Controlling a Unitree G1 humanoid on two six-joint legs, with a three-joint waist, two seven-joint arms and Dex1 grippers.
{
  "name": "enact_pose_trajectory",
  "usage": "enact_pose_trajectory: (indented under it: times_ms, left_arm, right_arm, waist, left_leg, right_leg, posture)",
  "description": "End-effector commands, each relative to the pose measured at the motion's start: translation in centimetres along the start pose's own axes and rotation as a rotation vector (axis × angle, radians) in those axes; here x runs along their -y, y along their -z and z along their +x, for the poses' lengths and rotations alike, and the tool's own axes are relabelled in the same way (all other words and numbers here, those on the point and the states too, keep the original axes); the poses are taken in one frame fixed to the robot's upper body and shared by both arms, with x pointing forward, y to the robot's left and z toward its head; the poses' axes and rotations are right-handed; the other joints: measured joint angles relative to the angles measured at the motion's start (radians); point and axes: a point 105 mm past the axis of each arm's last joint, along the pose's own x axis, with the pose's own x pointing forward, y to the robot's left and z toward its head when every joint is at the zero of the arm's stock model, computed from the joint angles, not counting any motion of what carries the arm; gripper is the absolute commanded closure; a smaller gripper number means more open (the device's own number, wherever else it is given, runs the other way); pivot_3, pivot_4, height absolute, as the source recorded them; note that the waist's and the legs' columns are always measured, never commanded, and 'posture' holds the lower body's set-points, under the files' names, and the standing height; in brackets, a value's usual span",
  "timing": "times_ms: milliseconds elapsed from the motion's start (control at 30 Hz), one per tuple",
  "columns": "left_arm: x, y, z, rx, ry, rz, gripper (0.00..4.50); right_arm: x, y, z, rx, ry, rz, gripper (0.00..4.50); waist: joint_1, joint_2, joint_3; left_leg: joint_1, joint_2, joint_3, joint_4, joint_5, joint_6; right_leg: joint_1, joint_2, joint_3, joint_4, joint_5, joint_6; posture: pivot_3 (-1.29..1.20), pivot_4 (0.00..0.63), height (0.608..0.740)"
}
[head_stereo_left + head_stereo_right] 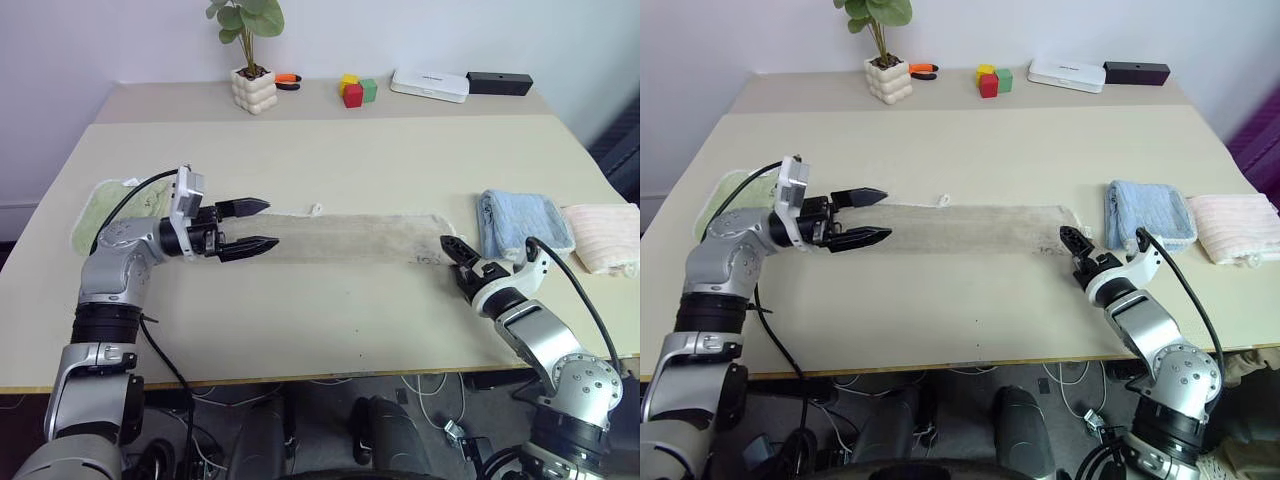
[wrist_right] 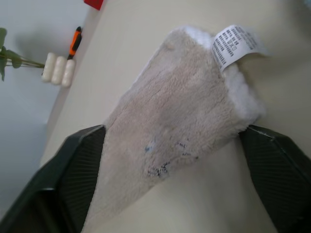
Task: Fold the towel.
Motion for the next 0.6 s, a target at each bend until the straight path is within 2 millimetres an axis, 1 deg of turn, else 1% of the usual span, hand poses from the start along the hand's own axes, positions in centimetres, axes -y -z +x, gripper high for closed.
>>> enact_pose_trajectory:
  times_ms: [33, 67, 133, 167, 200, 333, 367, 400, 500, 533, 600]
  left_arm:
    - [0.2, -1.5, -0.7, 0.019, -0.019, 0.052, 0.0]
    - [0.2, -1.6, -0.8, 0.019, -0.024, 0.056, 0.0]
    - [0.1, -1.7, -1.0, 0.024, -0.042, 0.057, 0.0]
    - [0.2, -1.7, -1.1, 0.025, -0.047, 0.057, 0.0]
    - [0.2, -1.7, -1.2, 0.025, -0.051, 0.055, 0.0]
    - [0.4, -1.4, -1.4, 0.019, -0.067, 0.057, 0.0]
    - [0.4, -1.4, -1.4, 0.02, -0.074, 0.06, 0.0]
    - [0.4, -1.4, -1.5, 0.022, -0.08, 0.062, 0.0]
    - [0.3, -1.3, -1.7, 0.025, -0.096, 0.059, 0.0]
    - [0.3, -1.3, -1.8, 0.025, -0.1, 0.061, 0.0]
    - [0.1, -1.3, -1.9, 0.025, -0.109, 0.063, 0.0]
  right_arm:
    - [0.3, -0.4, 1.1, 0.011, 0.016, -0.015, 1.86]
    - [0.0, -0.3, 1.4, 0.002, 0.006, -0.018, 2.48]
    - [0.0, -0.5, 1.9, 0.008, 0.018, -0.025, 3.55]
    - [0.1, -0.4, 2.1, 0.009, 0.023, -0.029, 4.06]
    - [0.1, -0.4, 2.2, 0.01, 0.027, -0.029, 4.46]
    - [0.3, 0.3, 2.5, -0.001, 0.035, -0.029, 4.46]
    - [0.0, 0.3, 2.5, -0.005, 0.025, -0.059, 4.46]
    - [-0.4, 0.0, 2.5, -0.004, 0.016, -0.116, 4.46]
    - [-2.1, -1.7, 2.3, 0.021, -0.024, -0.352, 4.46]
    - [-2.7, -2.1, 2.3, 0.027, -0.045, -0.398, 4.46]
    - [-3.3, -2.3, 2.3, 0.022, -0.067, -0.492, 4.46]
  waist:
    - [-0.001, 0.0, 0.0]
    - [-0.001, 0.0, 0.0]
    - [-0.001, 0.0, 0.0]
    - [-0.001, 0.0, 0.0]
    - [-0.001, -0.001, 0.0]
    - [0.0, -0.002, -0.001]
    - [-0.001, -0.003, -0.002]
    - [-0.001, -0.003, -0.002]
    - [0.001, -0.002, -0.001]
    - [0.003, -0.002, -0.001]
    - [0.002, -0.002, -0.001]
  left_leg:
    - [0.0, 0.0, 0.0, 0.0, 0.0, 0.0]
    - [0.0, 0.0, 0.0, 0.0, 0.0, 0.0]
    - [0.0, 0.0, 0.0, 0.0, 0.0, 0.0]
    - [0.0, 0.0, 0.0, 0.0, 0.0, 0.0]
    - [0.0, 0.0, 0.0, 0.0, 0.0, 0.0]
    - [0.001, 0.0, 0.0, 0.0, 0.0, 0.0]
    - [0.001, 0.0, 0.0, 0.0, 0.0, 0.0]
    - [0.001, 0.0, 0.0, 0.0, 0.0, 0.0]
    - [0.0, 0.0, 0.0, 0.001, 0.0, 0.0]
    - [0.0, 0.0, 0.0, 0.001, 0.0, 0.0]
    - [0.0, 0.0, 0.0, 0.0, 0.0, 0.0]
  right_leg:
    - [0.0, 0.0, 0.0, 0.0, 0.0, 0.0]
    - [0.0, 0.0, 0.0, 0.0, 0.0, 0.0]
    - [0.0, 0.0, 0.0, 0.0, 0.0, 0.0]
    - [0.0, 0.0, 0.0, 0.0, 0.0, 0.0]
    - [0.0, 0.0, 0.0, 0.0, 0.0, 0.0]
    - [0.001, 0.0, 0.0, 0.0, 0.0, 0.0]
    - [0.001, 0.0, 0.0, 0.0, 0.0, 0.0]
    - [0.001, 0.0, 0.0, 0.0, 0.0, 0.0]
    - [0.001, 0.0, 0.0, 0.0, 0.0, 0.0]
    - [0.001, 0.0, 0.0, 0.0, 0.0, 0.0]
    - [0.0, 0.0, 0.0, 0.0, 0.0, 0.0]
  posture:
    - [0.0, 0.15, 0.74]
    - [0.0, 0.15, 0.74]
    - [0.0, 0.15, 0.74]
    - [0.0, 0.15, 0.74]
    - [0.0, 0.15, 0.74]
    - [0.0, 0.15, 0.74]
    - [0.0, 0.15, 0.74]
    - [0.0, 0.15, 0.74]
    - [0.0, 0.15, 0.74]
    - [0.0, 0.15, 0.74]
    - [0.0, 0.15, 0.74]
